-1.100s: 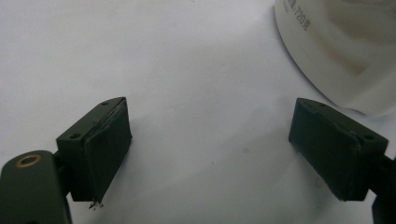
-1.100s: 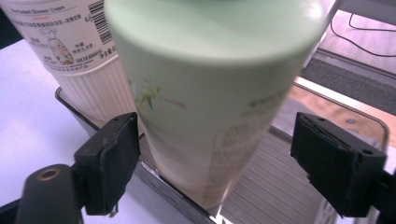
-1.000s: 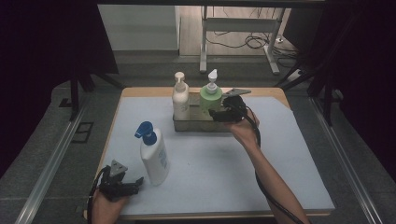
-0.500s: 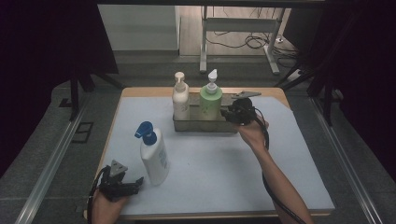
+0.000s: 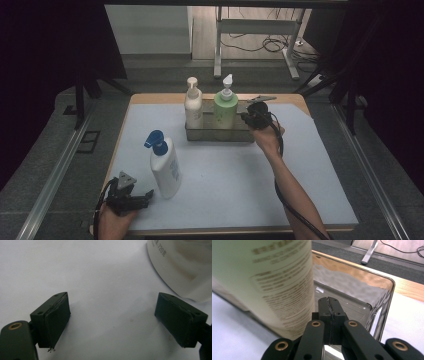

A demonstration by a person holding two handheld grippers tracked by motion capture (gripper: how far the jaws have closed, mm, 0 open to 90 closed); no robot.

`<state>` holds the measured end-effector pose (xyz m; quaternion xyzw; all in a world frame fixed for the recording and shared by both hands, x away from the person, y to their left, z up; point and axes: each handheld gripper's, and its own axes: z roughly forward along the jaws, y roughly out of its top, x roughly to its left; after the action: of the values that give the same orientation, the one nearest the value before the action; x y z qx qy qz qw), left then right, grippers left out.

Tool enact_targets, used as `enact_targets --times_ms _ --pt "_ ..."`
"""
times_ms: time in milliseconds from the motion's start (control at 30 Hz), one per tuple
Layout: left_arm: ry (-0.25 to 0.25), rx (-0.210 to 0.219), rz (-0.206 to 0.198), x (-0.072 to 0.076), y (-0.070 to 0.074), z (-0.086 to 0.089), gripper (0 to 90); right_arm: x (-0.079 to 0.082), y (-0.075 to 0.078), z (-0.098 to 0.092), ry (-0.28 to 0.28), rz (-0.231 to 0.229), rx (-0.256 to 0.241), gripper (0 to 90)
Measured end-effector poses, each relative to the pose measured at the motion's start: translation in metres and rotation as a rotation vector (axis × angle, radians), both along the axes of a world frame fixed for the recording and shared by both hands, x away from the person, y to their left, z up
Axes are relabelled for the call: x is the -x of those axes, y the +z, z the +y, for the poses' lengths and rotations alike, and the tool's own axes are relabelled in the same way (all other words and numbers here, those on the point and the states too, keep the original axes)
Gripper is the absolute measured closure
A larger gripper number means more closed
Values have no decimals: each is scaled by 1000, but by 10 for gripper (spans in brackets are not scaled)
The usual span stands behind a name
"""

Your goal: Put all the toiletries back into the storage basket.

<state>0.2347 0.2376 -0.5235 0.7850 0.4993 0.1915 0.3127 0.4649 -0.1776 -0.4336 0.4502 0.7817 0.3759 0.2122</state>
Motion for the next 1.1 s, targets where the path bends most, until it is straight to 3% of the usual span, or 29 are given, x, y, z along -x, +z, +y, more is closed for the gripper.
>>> enact_targets --times_ms 400,1100 --pt "0 0 0 0 0 0 129 -17 -14 10 -13 26 -15 888" --pt "-1 -1 0 0 0 0 129 -22 -22 21 -5 57 -6 890"
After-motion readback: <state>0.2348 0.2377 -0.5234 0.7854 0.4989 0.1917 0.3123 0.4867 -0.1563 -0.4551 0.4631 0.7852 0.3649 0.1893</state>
